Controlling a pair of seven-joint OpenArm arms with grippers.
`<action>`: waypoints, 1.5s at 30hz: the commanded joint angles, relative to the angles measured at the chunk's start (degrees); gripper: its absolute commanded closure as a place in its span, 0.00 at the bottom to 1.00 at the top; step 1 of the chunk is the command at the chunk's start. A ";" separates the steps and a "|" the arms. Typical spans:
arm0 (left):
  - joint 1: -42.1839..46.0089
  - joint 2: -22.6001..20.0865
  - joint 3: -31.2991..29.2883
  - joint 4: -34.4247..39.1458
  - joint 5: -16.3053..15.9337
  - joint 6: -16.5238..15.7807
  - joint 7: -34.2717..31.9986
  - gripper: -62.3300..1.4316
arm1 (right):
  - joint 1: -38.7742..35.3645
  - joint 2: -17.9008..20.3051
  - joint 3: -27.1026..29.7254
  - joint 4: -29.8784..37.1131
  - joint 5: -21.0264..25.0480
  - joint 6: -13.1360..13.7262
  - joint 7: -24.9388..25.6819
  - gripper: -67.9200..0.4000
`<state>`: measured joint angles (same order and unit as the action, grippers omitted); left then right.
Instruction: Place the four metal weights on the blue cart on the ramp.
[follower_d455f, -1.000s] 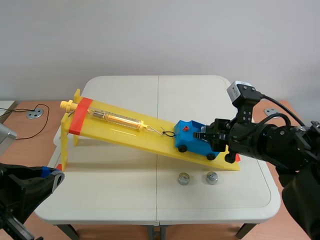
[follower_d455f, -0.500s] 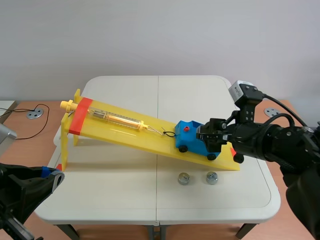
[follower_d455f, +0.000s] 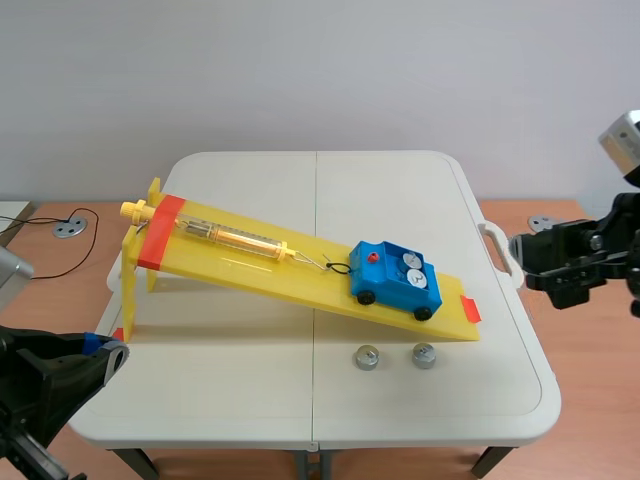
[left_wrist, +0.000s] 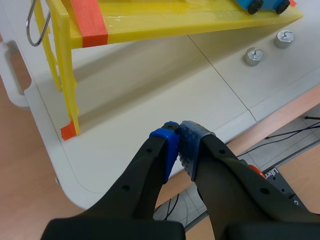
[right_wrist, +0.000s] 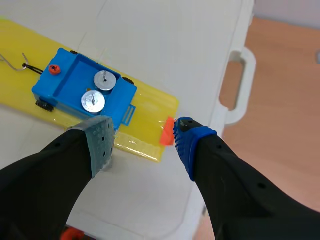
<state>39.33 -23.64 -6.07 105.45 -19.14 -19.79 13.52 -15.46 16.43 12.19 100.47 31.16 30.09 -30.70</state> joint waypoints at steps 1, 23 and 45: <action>-0.48 0.74 -0.92 4.09 -2.47 -1.40 -4.50 0.92 | -0.02 4.61 1.16 7.82 5.97 3.02 4.81 0.58; -0.50 0.74 -0.92 4.09 -2.49 -1.40 -4.66 0.92 | -3.02 0.85 -12.55 4.44 -9.49 -1.66 13.07 0.56; -0.50 0.76 -0.92 4.09 -2.49 -1.40 -4.68 0.92 | 11.50 -7.72 -27.82 -19.39 -25.27 -9.55 22.71 0.57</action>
<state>39.33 -23.64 -6.07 105.45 -19.16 -19.79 13.50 -8.40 8.84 -17.10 76.36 4.21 22.65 -16.21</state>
